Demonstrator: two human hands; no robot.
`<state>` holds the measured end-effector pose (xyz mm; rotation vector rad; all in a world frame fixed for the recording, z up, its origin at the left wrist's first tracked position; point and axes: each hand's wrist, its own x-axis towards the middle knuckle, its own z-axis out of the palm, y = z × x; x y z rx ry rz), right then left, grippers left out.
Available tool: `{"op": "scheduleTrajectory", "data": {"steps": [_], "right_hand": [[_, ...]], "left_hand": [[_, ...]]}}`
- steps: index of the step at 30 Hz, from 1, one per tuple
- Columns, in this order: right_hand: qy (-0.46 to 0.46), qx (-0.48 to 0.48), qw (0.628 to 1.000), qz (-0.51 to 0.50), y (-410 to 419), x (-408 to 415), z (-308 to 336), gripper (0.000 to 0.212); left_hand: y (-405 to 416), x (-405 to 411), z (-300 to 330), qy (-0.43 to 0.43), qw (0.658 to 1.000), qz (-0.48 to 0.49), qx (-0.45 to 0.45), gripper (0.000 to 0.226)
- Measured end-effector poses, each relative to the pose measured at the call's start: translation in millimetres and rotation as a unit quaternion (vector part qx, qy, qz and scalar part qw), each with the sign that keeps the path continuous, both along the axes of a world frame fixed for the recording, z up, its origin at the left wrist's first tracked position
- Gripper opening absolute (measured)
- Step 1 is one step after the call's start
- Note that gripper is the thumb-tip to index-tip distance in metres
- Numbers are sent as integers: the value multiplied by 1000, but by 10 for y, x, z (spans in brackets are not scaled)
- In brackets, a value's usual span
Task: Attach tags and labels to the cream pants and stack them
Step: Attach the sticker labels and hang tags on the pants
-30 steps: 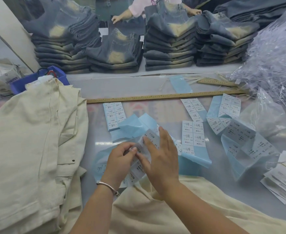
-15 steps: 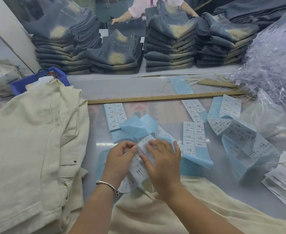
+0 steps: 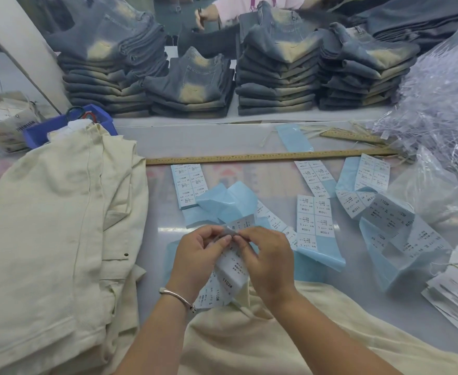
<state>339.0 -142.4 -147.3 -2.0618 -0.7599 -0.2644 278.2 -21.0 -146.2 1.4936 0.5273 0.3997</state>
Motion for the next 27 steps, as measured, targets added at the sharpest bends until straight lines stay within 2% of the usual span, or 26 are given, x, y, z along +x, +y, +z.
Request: {"op": "scheduleTrajectory", "data": {"steps": [3, 5, 8, 11, 14, 17, 19, 22, 24, 25, 27], "right_hand": [[33, 12, 998, 53, -1, 111, 50, 6], [132, 61, 986, 76, -1, 155, 83, 7], [276, 122, 949, 92, -9, 226, 130, 8], [359, 172, 914, 80, -38, 293, 165, 13], [340, 210, 917, 5, -132, 387, 184, 22], [321, 289, 897, -94, -292, 498, 219, 21], [324, 326, 878, -132, -433, 538, 248, 17], [340, 326, 873, -130, -682, 482, 283, 14], [342, 310, 880, -109, -866, 381, 285, 13], [340, 302, 885, -101, -961, 319, 286, 13], [335, 301, 888, -96, -1153, 190, 299, 12]], "left_hand": [[30, 1, 24, -15, 999, 0, 49, 28], [53, 4, 37, -20, 998, 0, 63, 37], [76, 14, 43, -25, 998, -5, 59, 35], [126, 19, 53, -13, 995, -30, 91, 38], [219, 54, 40, 32, 981, -20, 191, 37], [360, 193, 13, 121, 940, 98, 302, 16], [456, 318, 2, 154, 925, 165, 304, 14], [504, 449, -22, 198, 917, 169, 303, 35], [386, 446, -19, 276, 862, 133, 403, 56], [269, 411, -5, 273, 839, 126, 453, 61], [-44, 329, 44, 181, 827, 121, 519, 56]]}}
